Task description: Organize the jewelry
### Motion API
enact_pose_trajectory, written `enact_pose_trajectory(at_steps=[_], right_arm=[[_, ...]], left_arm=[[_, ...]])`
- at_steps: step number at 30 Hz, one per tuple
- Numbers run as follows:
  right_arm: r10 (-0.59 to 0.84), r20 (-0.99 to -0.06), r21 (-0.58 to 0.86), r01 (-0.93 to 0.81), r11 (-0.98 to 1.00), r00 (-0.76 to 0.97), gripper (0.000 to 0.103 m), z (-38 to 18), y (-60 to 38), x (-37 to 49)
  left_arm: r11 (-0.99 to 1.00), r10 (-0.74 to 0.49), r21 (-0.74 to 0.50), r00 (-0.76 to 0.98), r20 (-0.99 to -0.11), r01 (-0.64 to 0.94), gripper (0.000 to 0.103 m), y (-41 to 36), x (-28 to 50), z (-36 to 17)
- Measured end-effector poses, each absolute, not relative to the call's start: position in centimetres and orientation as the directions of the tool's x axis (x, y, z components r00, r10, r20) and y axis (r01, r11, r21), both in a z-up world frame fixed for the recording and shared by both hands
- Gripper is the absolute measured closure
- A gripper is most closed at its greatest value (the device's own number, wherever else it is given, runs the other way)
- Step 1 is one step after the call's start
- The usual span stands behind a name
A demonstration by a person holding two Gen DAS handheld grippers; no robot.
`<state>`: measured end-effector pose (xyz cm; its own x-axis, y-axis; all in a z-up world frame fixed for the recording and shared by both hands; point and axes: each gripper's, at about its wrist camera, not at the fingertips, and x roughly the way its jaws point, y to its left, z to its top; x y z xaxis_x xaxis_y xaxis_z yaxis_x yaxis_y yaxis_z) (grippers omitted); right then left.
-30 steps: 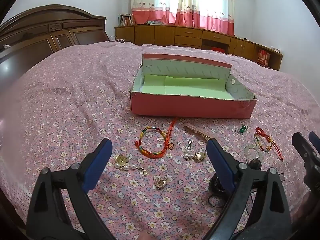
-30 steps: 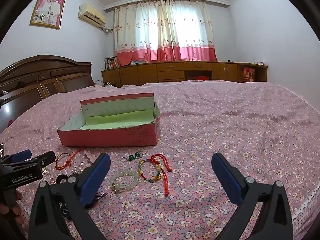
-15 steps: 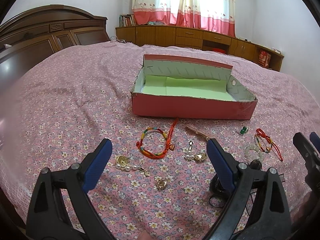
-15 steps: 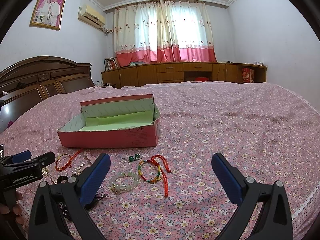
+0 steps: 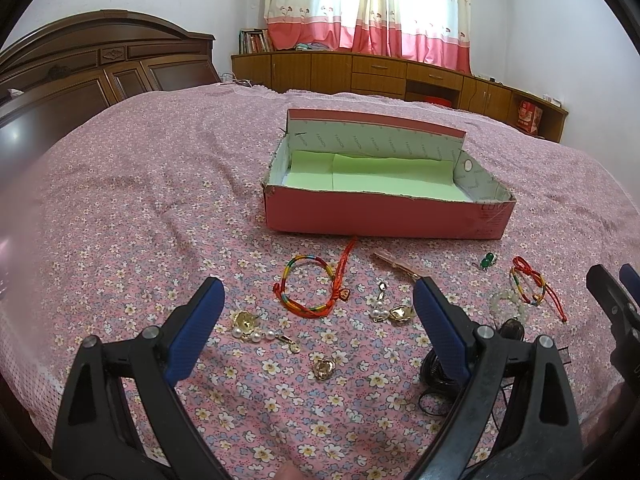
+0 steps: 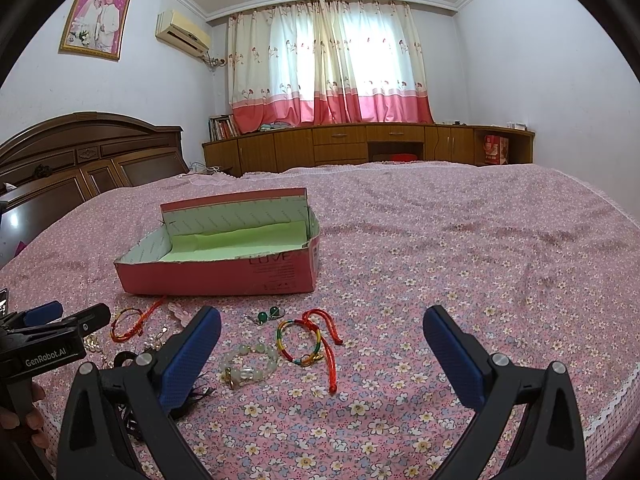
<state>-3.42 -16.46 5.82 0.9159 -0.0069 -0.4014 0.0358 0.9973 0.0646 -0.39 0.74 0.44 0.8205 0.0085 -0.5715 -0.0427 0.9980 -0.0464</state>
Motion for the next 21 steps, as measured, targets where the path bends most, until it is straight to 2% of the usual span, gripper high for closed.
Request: enact_pose_trajectory(at_steps=[21], right_arm=[[-0.006, -0.401, 0.067, 0.036, 0.997, 0.916, 0.000, 5.90, -16.60, -3.47]], left_arm=[[0.998, 0.009, -0.045, 0.821, -0.571, -0.043, 0.014, 0.78, -0.43, 0.45]])
